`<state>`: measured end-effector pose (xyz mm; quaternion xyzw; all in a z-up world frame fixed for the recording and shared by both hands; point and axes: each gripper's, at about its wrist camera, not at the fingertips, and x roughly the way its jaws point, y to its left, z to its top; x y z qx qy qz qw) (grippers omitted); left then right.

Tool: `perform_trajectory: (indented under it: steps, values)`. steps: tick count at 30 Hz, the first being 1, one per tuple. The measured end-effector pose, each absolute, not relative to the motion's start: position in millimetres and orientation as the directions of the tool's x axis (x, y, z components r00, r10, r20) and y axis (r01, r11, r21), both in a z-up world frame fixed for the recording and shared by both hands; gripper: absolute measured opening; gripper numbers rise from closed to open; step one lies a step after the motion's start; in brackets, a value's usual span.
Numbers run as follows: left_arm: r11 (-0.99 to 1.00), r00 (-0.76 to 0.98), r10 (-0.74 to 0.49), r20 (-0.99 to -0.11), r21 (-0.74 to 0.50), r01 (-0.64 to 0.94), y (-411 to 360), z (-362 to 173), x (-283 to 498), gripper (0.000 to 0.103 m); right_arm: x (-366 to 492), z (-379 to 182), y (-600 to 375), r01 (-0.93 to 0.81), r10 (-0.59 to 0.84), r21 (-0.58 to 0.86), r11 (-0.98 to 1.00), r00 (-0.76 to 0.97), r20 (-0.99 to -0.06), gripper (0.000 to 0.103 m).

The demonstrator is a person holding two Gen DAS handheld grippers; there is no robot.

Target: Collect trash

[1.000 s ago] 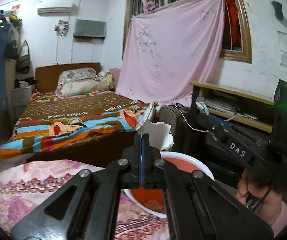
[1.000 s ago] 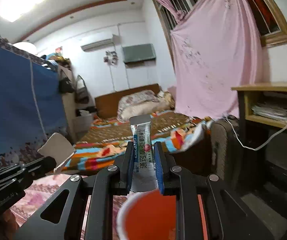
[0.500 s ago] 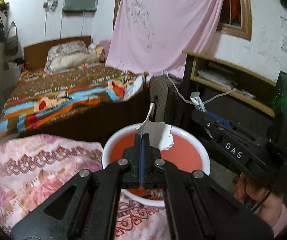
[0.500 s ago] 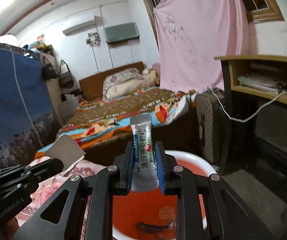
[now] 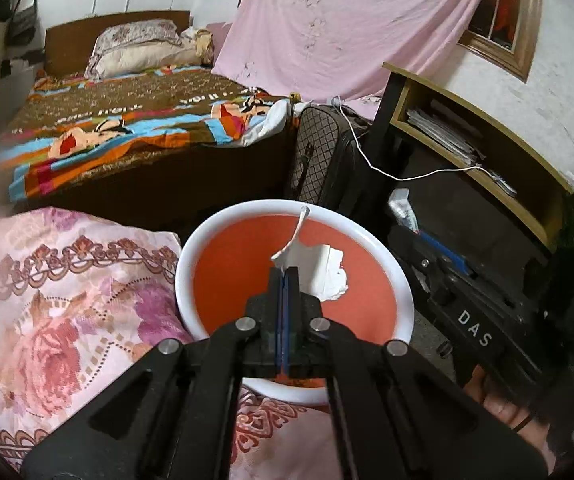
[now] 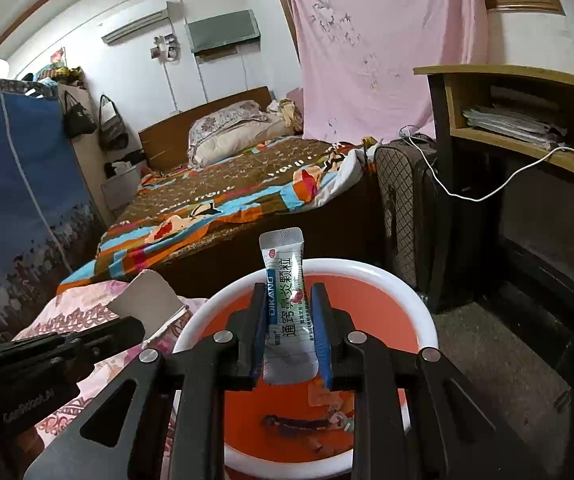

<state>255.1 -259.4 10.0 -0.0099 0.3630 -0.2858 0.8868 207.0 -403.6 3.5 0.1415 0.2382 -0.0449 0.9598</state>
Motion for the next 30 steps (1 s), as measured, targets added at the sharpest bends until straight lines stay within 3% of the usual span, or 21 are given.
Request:
perform_trajectory:
  steps: [6, 11, 20, 27, 29, 30]
  values:
    - [0.841, 0.551, -0.511, -0.66, -0.252, 0.479, -257.2, 5.0, 260.2, 0.038, 208.3, 2.7, -405.7, 0.156, -0.018, 0.25, 0.956, 0.877, -0.479, 0.027]
    - [0.85, 0.566, -0.502, -0.655, -0.251, 0.464, -250.7, 6.1, 258.4, 0.061, 207.8, 3.5, -405.3, 0.156, -0.019, 0.247, 0.956, 0.878, -0.478, 0.03]
    - [0.866, 0.607, -0.484, -0.63, -0.246, 0.435, -233.3, 16.6, 256.4, 0.081, 202.2, 14.1, -399.4, 0.166, -0.053, 0.217, 0.962, 0.893, -0.447, 0.034]
    - [0.89, 0.656, -0.448, -0.608, -0.23, 0.394, -213.9, 23.9, 250.5, 0.097, 196.6, 24.9, -393.0, 0.184, -0.089, 0.194, 0.964, 0.905, -0.415, 0.051]
    - [0.898, 0.679, -0.436, -0.591, -0.234, 0.372, -204.2, 26.1, 248.3, 0.102, 195.7, 27.3, -391.6, 0.193, -0.101, 0.19, 0.963, 0.907, -0.41, 0.063]
    - [0.9, 0.692, -0.433, -0.577, -0.243, 0.361, -197.4, 27.4, 246.8, 0.102, 195.0, 28.3, -391.2, 0.196, -0.105, 0.191, 0.962, 0.908, -0.406, 0.074]
